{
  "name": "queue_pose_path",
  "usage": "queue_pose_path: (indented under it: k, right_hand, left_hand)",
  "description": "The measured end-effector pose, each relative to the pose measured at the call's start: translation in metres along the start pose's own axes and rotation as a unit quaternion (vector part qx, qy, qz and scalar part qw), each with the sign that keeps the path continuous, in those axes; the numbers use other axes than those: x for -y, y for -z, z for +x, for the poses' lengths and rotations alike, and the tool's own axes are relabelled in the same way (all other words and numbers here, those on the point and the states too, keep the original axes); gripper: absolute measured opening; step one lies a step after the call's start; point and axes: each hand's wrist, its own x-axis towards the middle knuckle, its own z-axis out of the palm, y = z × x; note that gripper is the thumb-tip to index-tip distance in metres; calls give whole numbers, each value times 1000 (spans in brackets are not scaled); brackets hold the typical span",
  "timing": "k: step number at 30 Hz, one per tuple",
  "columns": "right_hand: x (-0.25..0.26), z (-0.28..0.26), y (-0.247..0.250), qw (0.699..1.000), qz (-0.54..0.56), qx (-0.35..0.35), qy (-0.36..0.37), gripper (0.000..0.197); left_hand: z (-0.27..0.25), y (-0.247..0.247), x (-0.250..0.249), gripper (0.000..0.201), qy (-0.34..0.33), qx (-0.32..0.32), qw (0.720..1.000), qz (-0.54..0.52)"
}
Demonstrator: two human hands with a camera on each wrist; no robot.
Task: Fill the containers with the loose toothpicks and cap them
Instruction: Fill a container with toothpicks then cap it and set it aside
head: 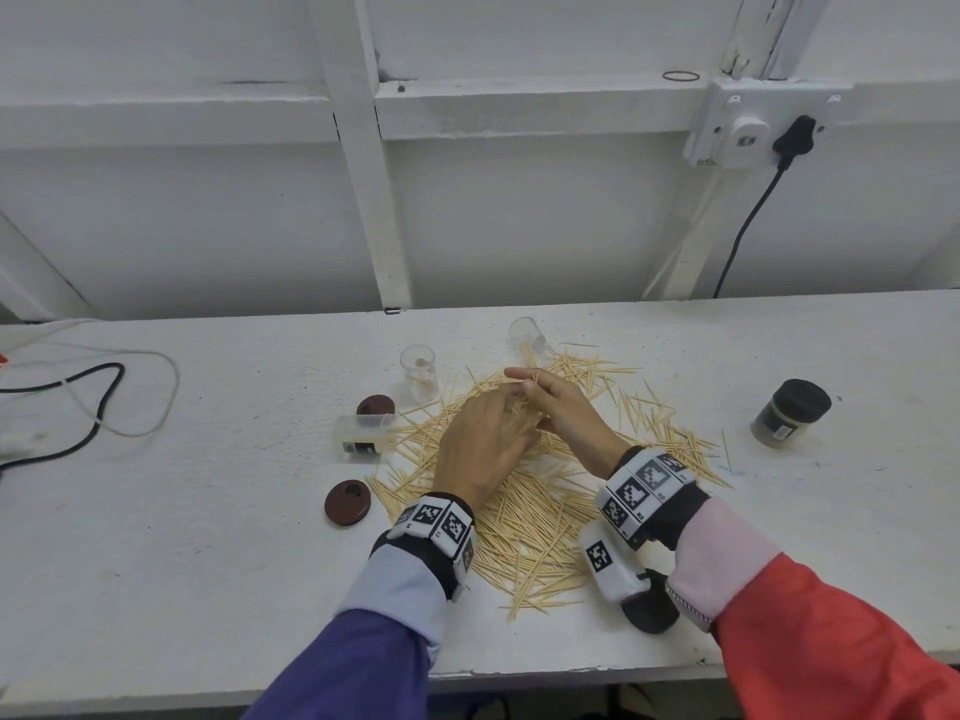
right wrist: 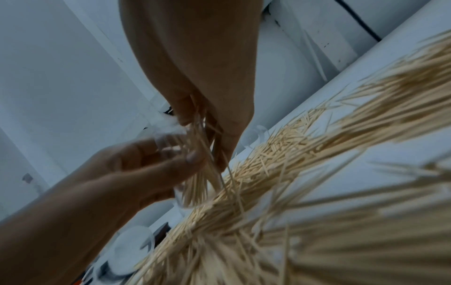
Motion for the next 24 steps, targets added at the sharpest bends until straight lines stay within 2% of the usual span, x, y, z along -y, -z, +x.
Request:
queue_pose_path:
  k: [4, 7, 10, 13, 16, 20, 24]
  right_hand:
    - [7, 1, 8, 997, -12, 70, -36, 34]
    - [12, 2, 15, 994, -9, 83, -63, 41]
    - [13, 3, 22, 995, 9, 70, -63, 36]
    - [11, 1, 28, 996, -15, 66, -49, 26]
    - [7, 0, 30, 998, -22, 39, -39, 24]
    - [9, 1, 29, 999, -35, -18, -1, 25]
    - [10, 4, 26, 993, -105, -32, 48, 22]
  left_hand:
    - [0, -2, 3, 53, -5, -12, 1000, 12]
    - [1, -2, 5, 54, 6, -18, 1000, 23]
    - [1, -2, 6, 55, 11, -24, 999, 28]
    - [1, -2, 6, 54, 11, -29, 999, 38]
    - [0, -2, 7, 52, 9, -23, 998, 51]
    - [1, -3, 9, 50, 3, -16, 998, 56]
    - [2, -5, 9, 50, -9, -11, 999, 49]
